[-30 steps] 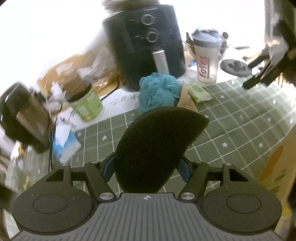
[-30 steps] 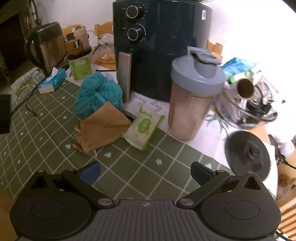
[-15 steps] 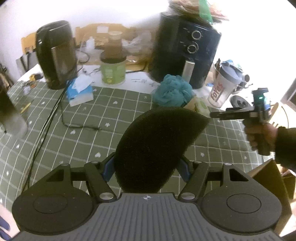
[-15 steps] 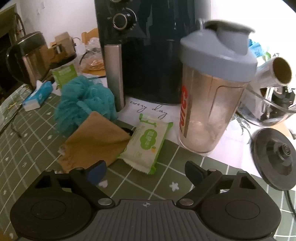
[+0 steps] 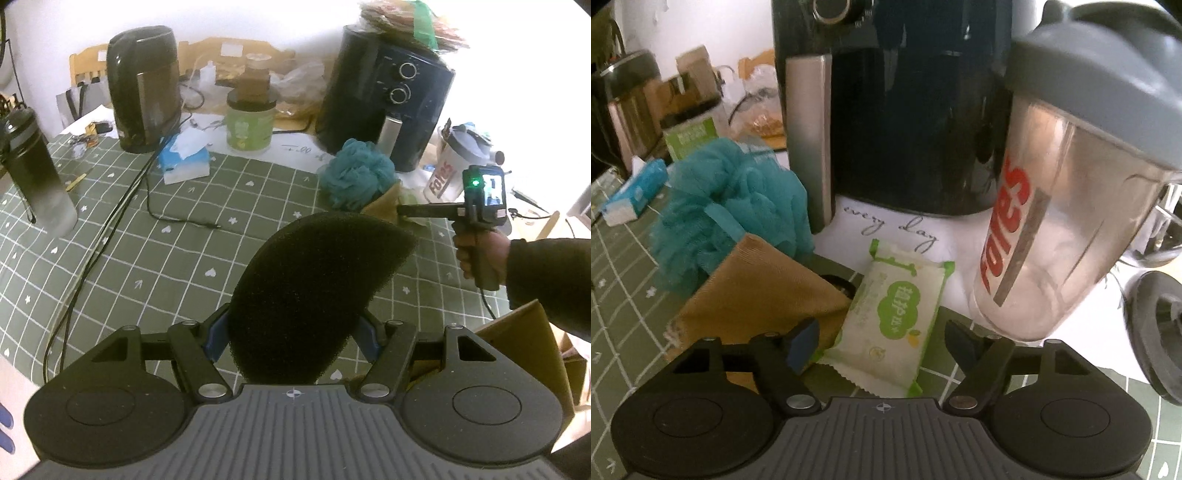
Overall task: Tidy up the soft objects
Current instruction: 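Grasp the white wipes packet with the right tool while the left tool holds the pad, then lift the white packet with the right tool while the left tool carries the pad to the box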
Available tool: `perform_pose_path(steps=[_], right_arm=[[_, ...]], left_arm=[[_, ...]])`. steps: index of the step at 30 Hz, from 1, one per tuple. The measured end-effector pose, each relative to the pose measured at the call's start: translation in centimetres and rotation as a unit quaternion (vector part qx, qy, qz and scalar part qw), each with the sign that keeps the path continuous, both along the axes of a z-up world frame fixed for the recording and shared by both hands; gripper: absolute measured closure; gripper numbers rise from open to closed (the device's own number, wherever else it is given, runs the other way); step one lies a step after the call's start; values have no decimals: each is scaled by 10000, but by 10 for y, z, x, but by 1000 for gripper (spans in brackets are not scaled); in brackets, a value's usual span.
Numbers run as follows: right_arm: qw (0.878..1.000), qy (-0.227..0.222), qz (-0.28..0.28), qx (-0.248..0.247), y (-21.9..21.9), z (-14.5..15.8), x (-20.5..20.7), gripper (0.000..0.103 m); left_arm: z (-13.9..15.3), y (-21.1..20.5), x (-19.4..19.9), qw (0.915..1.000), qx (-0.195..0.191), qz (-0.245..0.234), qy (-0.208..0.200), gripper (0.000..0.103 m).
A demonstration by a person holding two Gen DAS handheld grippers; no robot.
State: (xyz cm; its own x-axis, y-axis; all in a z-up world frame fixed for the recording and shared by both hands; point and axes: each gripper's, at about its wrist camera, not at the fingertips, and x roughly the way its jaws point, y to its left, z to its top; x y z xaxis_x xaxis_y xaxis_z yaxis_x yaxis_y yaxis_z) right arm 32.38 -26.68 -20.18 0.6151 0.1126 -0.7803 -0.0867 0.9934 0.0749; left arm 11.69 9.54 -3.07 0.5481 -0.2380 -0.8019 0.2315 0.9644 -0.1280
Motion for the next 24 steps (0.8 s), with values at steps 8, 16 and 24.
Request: perform_pose_path(steps=[8, 16, 24], right_arm=[[9996, 208, -168, 113, -3, -3, 6, 50], [9993, 338, -94, -157, -8, 10, -3, 51], [9995, 228, 158, -119, -19, 35, -25, 51]], left_arm=[[1, 3, -7, 9999, -30, 106, 40, 37], [5, -3, -6, 10000, -25, -7, -52, 37], [10, -11, -9, 9998, -65, -130, -150, 37]])
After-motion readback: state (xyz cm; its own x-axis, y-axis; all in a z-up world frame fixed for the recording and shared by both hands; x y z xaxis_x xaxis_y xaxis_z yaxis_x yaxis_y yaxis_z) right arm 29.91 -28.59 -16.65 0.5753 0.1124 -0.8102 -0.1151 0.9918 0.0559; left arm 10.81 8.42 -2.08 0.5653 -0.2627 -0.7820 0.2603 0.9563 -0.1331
